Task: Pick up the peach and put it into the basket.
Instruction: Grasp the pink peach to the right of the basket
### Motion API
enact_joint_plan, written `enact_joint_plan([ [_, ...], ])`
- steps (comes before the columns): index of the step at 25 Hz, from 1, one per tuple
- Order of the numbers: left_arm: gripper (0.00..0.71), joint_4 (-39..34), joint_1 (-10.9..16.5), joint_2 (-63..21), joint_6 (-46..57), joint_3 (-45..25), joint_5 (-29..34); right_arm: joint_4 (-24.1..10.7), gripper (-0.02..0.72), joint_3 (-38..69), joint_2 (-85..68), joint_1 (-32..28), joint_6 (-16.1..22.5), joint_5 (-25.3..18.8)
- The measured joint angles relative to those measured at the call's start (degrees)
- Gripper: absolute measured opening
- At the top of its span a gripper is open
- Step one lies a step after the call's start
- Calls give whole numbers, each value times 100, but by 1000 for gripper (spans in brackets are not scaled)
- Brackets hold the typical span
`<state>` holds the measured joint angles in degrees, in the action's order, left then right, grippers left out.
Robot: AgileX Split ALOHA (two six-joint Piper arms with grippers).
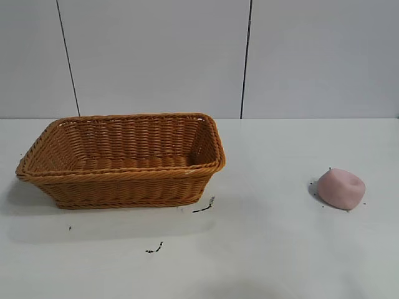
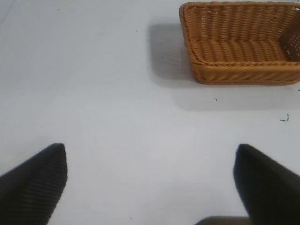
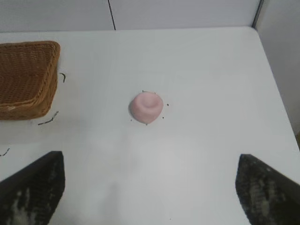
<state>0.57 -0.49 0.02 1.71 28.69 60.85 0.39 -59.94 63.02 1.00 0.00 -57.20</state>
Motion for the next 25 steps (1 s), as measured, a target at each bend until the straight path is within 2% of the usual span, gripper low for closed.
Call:
enact_joint_plan([
  [8, 693, 0, 0, 0, 0, 0, 0, -39, 687, -1233, 2593, 261, -310, 99],
  [21, 693, 0, 0, 0, 0, 0, 0, 1, 687, -1370, 4924, 286, -321, 1371],
  [25, 693, 0, 0, 0, 0, 0, 0, 1, 687, -1370, 5285, 286, -327, 1609],
])
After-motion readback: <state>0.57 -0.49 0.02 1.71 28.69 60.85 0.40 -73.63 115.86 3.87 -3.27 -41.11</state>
